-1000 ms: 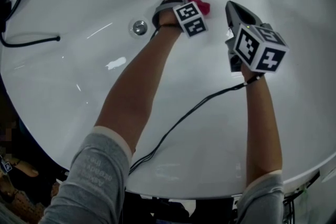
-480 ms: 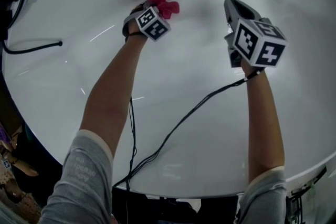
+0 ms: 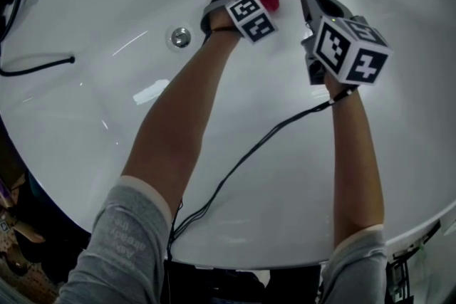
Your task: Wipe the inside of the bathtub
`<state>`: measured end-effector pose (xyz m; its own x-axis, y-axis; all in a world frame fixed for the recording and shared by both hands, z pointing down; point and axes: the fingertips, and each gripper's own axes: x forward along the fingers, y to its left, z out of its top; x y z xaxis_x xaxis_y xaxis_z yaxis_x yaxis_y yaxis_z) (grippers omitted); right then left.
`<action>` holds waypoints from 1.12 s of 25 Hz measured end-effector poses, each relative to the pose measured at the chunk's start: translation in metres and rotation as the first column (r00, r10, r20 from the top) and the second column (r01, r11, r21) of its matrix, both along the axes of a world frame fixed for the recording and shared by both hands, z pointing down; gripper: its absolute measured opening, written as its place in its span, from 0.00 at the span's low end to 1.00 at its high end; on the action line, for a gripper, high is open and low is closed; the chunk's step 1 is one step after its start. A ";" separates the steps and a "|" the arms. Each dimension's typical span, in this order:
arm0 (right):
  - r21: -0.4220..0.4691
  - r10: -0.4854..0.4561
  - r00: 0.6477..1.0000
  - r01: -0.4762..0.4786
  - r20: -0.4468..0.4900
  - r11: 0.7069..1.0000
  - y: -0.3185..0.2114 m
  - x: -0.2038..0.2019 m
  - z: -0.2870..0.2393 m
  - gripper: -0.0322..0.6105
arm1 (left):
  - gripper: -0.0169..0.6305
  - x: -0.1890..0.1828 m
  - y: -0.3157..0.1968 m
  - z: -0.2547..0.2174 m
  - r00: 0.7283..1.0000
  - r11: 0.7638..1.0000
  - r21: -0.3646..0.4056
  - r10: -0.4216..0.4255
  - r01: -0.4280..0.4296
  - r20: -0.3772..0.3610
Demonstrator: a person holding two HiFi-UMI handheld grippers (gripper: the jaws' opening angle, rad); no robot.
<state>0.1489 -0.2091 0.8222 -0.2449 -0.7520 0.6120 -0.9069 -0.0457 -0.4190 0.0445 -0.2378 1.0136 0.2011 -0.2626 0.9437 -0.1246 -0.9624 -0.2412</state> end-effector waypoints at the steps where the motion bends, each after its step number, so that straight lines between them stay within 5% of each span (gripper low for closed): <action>1: 0.000 -0.001 1.000 0.001 0.000 1.000 0.000 -0.001 0.001 0.06 | 0.15 0.003 0.000 0.000 1.000 1.000 0.002 0.002 -0.002 -0.001; 8: -0.006 -0.021 1.000 0.021 -0.005 1.000 0.001 -0.006 0.004 0.06 | 0.14 -0.052 0.049 -0.002 0.999 0.999 0.022 0.032 -0.032 -0.009; 12: -0.001 -0.023 1.000 0.023 -0.004 1.000 0.000 -0.007 0.003 0.06 | 0.14 -0.093 0.073 0.002 0.974 0.974 -0.002 -0.225 0.225 -0.040; 14: 0.004 -0.026 1.000 0.026 -0.002 1.000 -0.001 -0.009 0.003 0.06 | 0.15 -0.097 0.069 0.004 0.909 0.911 -0.052 -0.411 0.409 -0.064; 17: 0.007 -0.022 1.000 0.022 -0.003 1.000 -0.002 -0.007 0.001 0.06 | 0.15 -0.091 0.057 0.007 0.773 0.776 -0.148 -0.628 0.613 -0.093; 28: 0.017 0.000 1.000 0.000 0.029 1.000 -0.004 -0.007 -0.002 0.06 | 0.15 -0.066 -0.043 -0.003 0.464 0.504 -0.231 -0.861 0.832 -0.209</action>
